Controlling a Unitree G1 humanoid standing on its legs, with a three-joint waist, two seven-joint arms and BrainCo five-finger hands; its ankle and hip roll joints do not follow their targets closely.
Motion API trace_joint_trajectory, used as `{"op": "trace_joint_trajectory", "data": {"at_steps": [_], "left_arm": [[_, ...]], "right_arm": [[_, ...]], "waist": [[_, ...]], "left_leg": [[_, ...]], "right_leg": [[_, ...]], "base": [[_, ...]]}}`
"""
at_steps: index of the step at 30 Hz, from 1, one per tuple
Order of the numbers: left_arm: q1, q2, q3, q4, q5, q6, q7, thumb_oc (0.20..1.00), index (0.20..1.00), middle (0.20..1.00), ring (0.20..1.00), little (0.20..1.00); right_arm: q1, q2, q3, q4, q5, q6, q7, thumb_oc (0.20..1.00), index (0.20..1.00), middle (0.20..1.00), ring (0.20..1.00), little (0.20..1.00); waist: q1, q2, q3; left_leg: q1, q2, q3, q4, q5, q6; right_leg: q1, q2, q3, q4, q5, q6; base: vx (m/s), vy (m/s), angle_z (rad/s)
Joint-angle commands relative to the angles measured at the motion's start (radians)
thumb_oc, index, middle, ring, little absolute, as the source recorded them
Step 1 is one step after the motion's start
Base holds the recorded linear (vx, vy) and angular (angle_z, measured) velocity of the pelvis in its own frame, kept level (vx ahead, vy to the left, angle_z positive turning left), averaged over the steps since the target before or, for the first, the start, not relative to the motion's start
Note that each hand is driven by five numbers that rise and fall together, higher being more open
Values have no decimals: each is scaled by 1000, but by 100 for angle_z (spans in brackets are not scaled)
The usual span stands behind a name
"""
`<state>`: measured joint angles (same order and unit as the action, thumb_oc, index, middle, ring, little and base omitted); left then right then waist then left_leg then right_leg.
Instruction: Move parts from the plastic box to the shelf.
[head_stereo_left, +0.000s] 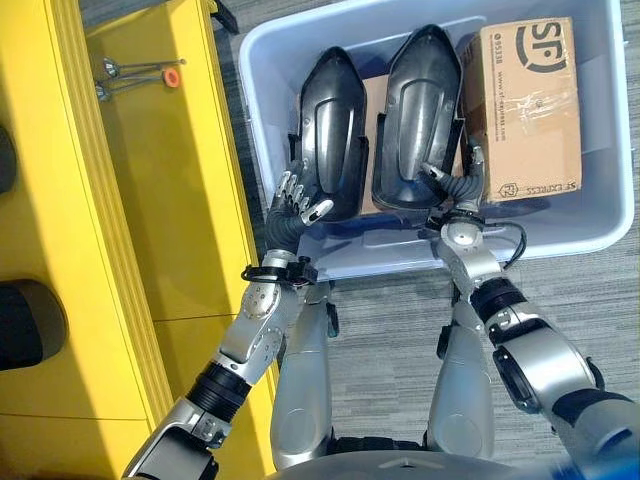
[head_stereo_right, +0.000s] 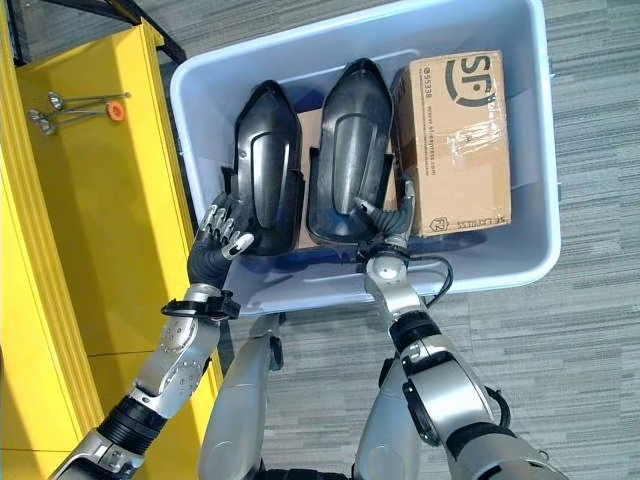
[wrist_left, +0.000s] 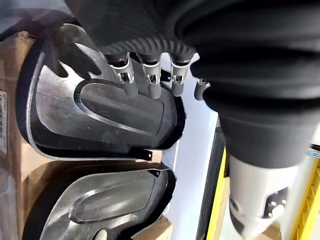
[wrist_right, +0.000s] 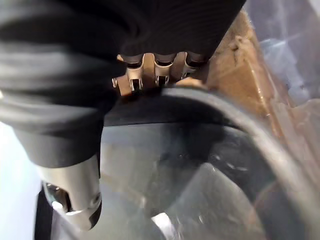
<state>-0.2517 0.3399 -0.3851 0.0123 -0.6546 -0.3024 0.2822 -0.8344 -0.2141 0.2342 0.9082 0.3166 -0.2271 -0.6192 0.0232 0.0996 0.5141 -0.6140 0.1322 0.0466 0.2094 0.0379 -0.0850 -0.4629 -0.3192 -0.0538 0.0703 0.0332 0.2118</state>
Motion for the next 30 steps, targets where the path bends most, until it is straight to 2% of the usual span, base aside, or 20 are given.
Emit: {"op": "trace_joint_trajectory", "data": {"at_steps": [1,8,12,17,18,26,30], "left_arm": [[-29,30,7,-101,-7,-68,-16,1000,1000,1000,1000,1000],[-41,39,-12,-98,-16,-69,-21,1000,1000,1000,1000,1000],[-55,48,-30,-104,-18,-72,-24,1000,1000,1000,1000,1000],[-64,44,-45,-103,-23,-70,-30,1000,1000,1000,1000,1000],[-64,42,-46,-99,-24,-68,-35,1000,1000,1000,1000,1000],[-60,35,-37,-89,-25,-69,-41,1000,1000,1000,1000,1000],[-56,29,-34,-75,-27,-66,-48,1000,1000,1000,1000,1000]], "right_arm": [[-38,-18,-4,0,44,-42,-12,1000,1000,1000,1000,1000],[-110,-17,12,130,71,-23,8,1000,1000,1000,1000,1000],[-192,-39,25,273,75,12,29,1000,1000,1000,1000,1000],[-218,-48,47,337,59,40,55,1000,1000,1000,1000,1000],[-218,-50,57,352,49,52,69,200,200,200,200,200],[-175,-37,59,316,63,37,89,200,200,200,200,200],[-118,-37,68,195,65,9,98,200,200,200,200,200]], "waist": [[26,20,6],[39,32,6],[64,46,6],[77,53,6],[80,53,6],[73,47,6],[59,32,-5]], "left_leg": [[22,24,4,5,-18,-10],[20,19,2,8,-22,-8],[-1,15,-7,19,-23,-4],[-14,11,-13,21,-23,-1],[-16,11,-15,24,-24,0],[14,12,-12,19,-26,1],[53,16,-11,-1,-19,-4]], "right_leg": [[-58,14,-1,76,48,-36],[-60,11,-5,80,43,-35],[-71,11,-6,91,37,-34],[-77,12,-12,92,36,-34],[-79,11,-13,97,35,-34],[-58,10,-13,101,32,-35],[-22,12,-16,88,36,-34]], "base": [[0,0,0],[0,0,0],[0,0,0],[0,0,0],[0,0,0],[0,0,0],[4,-4,2]]}}
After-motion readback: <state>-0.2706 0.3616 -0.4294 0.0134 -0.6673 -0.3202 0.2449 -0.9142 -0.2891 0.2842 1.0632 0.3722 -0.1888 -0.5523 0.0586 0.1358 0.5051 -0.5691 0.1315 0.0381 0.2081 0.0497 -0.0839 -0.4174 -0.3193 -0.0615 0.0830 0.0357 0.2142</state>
